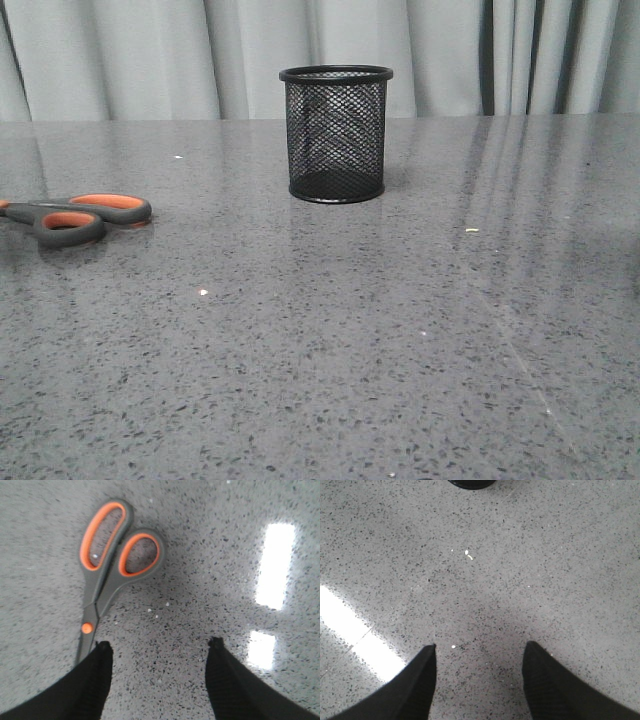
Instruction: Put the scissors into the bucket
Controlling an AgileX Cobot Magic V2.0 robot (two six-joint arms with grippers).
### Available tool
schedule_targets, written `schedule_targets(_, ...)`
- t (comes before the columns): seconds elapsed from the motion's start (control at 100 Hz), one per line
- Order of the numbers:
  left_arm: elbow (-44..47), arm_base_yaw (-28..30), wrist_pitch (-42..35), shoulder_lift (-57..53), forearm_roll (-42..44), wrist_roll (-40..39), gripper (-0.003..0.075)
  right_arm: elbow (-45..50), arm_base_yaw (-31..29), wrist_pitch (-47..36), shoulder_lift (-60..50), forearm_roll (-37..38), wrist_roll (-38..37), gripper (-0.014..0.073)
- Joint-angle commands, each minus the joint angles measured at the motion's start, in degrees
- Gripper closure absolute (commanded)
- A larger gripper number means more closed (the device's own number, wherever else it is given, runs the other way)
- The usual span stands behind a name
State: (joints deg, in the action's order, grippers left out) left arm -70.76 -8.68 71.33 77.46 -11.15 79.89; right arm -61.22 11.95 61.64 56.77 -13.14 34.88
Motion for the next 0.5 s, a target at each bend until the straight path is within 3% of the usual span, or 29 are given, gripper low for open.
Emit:
schedule_targets(0.0,-1.75,-0.61,0.58,1.02,-0.86,1.92,0.033,-1.96,0.59,-2.73,-0.18,-1.06,0.65,0.0244)
schedule_targets(0.49,-10.64,-0.61,-0.81,13.27,1.49,5.75,0.033,-1.96,2.1,-2.94,-0.18,-1.06,0.65,0.0244)
